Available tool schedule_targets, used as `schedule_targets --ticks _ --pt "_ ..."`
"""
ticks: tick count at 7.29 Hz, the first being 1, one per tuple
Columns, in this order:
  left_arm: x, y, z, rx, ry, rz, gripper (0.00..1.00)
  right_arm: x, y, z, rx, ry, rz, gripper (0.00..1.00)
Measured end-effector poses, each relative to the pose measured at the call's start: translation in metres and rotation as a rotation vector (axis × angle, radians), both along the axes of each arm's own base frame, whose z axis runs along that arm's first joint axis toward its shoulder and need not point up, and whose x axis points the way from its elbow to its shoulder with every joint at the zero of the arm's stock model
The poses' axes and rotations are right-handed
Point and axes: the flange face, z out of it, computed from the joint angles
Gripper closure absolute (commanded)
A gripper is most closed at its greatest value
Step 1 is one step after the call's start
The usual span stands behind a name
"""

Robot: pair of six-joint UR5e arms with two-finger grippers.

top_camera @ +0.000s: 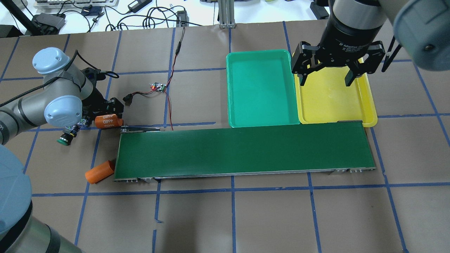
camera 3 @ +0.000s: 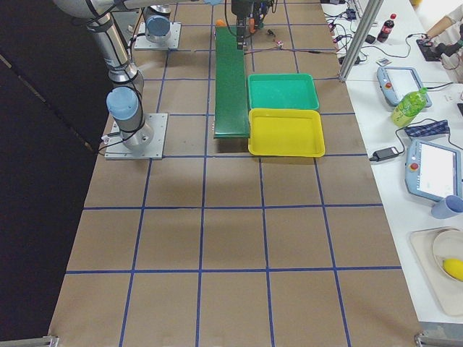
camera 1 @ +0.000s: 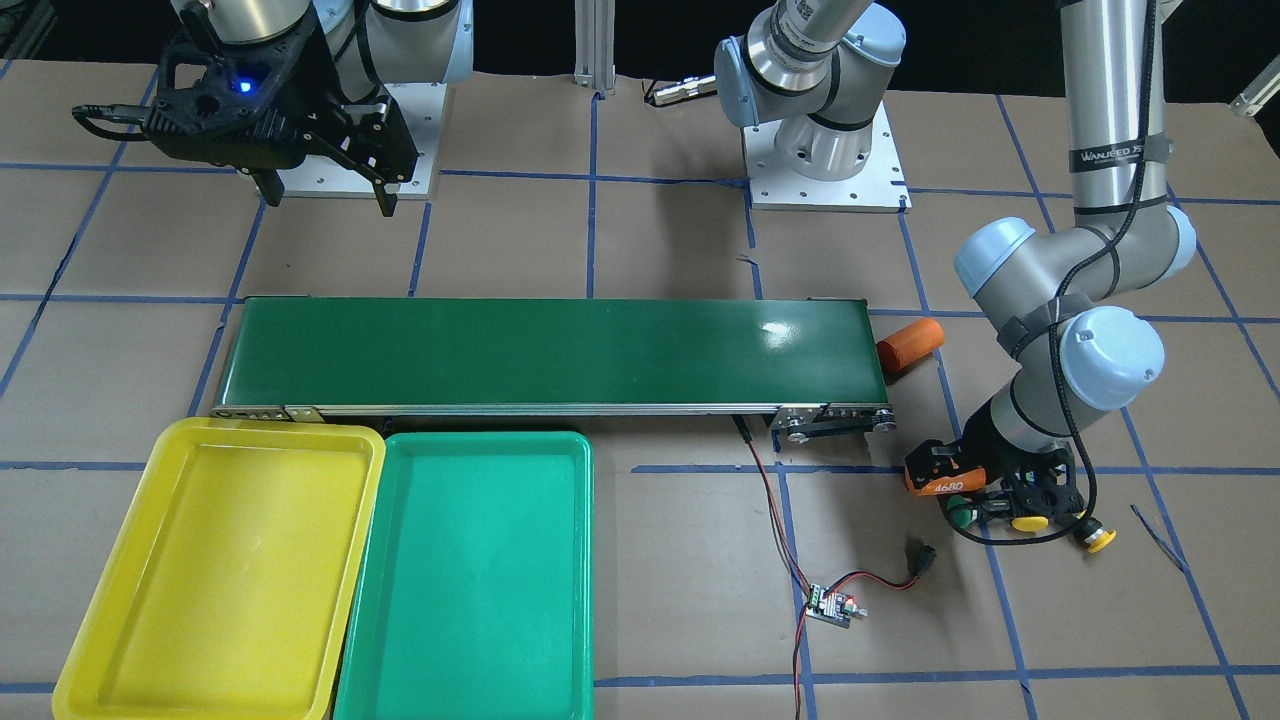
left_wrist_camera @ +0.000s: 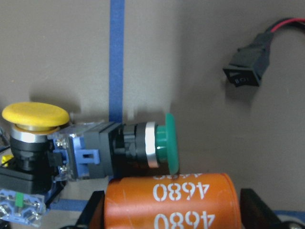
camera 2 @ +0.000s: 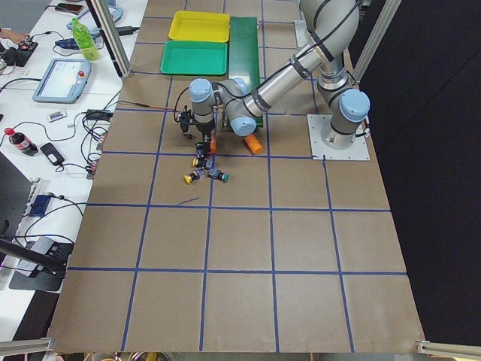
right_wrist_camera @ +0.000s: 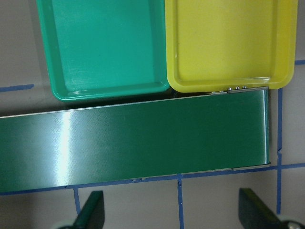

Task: Sort buttons by color to trays

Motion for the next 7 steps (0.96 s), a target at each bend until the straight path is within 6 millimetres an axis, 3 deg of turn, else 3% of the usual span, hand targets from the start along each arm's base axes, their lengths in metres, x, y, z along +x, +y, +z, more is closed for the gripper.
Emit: schedule_targets --ticks 4,7 --pt "0.004 0.000 0.038 -0.047 -0.020 0.003 1.00 -0.001 -0.001 0.000 0.001 0.001 0.001 0.00" --pt "-0.020 0.023 0.092 -0.050 -0.018 0.011 1.00 -0.002 -0.001 0.000 0.000 0.001 0.001 0.00"
